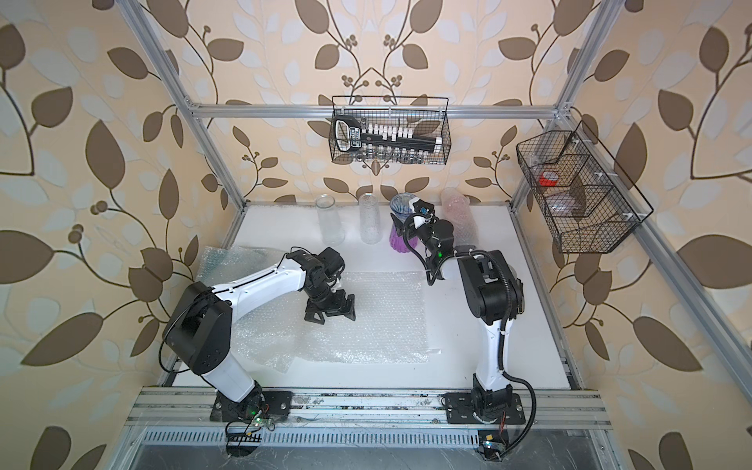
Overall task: Unwrap the vase from the bubble wrap
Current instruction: Place the vase at the center of the board, then pick up the bubble wrap from the center of the board.
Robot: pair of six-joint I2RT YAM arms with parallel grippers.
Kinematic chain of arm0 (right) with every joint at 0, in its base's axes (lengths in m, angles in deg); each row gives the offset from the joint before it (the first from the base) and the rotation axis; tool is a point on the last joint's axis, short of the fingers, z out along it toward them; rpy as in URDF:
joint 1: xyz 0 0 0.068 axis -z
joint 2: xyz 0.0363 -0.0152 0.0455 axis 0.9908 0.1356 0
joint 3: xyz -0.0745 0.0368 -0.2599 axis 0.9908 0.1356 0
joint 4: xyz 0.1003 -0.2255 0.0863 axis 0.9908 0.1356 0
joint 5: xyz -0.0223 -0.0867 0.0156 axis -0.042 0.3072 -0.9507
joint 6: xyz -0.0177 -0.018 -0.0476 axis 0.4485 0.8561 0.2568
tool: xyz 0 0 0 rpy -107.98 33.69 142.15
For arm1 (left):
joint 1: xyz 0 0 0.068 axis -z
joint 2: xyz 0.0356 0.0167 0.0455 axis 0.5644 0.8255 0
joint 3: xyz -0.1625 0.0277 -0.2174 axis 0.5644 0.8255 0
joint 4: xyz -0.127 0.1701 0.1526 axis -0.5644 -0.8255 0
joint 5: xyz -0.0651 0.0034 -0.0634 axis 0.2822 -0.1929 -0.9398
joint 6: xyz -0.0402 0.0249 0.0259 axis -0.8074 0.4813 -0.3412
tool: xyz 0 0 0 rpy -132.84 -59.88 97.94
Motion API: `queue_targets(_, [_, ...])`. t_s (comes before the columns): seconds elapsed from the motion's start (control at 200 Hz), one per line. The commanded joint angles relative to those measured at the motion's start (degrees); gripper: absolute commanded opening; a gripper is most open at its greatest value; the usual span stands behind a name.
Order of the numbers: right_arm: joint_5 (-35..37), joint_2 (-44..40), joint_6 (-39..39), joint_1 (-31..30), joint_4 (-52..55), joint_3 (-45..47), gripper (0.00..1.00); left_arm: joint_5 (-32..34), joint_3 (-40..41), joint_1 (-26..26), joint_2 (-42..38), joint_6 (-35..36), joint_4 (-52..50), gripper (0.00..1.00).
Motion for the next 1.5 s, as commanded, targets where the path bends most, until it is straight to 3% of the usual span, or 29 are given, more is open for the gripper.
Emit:
queue_targets(0.0, [-0.6, -4.0, 2.7, -0.5, 0.2, 2.7, 0.99, 4.6, -2.5, 0.1, -2.0, -0.3, -3.2, 0.99])
queue_targets(0.56, [1.8, -13.0, 5.0, 0.0, 8.5, 12.2, 0.99, 9.6, -3.8, -0.2, -5.6, -0.2, -7.0, 0.99])
queue_targets(0.78, [1.7, -22.7, 4.4, 2.7, 16.9, 16.4, 0.99, 12.7, -4.0, -7.8, -8.0, 3.3, -10.6, 0.98])
queue_targets(1.05, [7.7, -35.4, -4.3, 0.9, 46.9, 11.8, 0.99, 14.0, -0.8, -17.5, -10.3, 5.7, -7.8, 0.98])
queue_targets(1.29, [6.5, -46.2, -14.5, -5.1, 74.5, 7.3, 0.99, 9.2, 3.9, -17.8, -7.4, 6.7, 0.6, 0.91])
queue_targets(1.495, [12.2, -57.5, -20.0, -8.1, 82.8, 13.0, 0.99, 3.7, 7.1, -17.2, -5.1, 5.4, 6.0, 0.74])
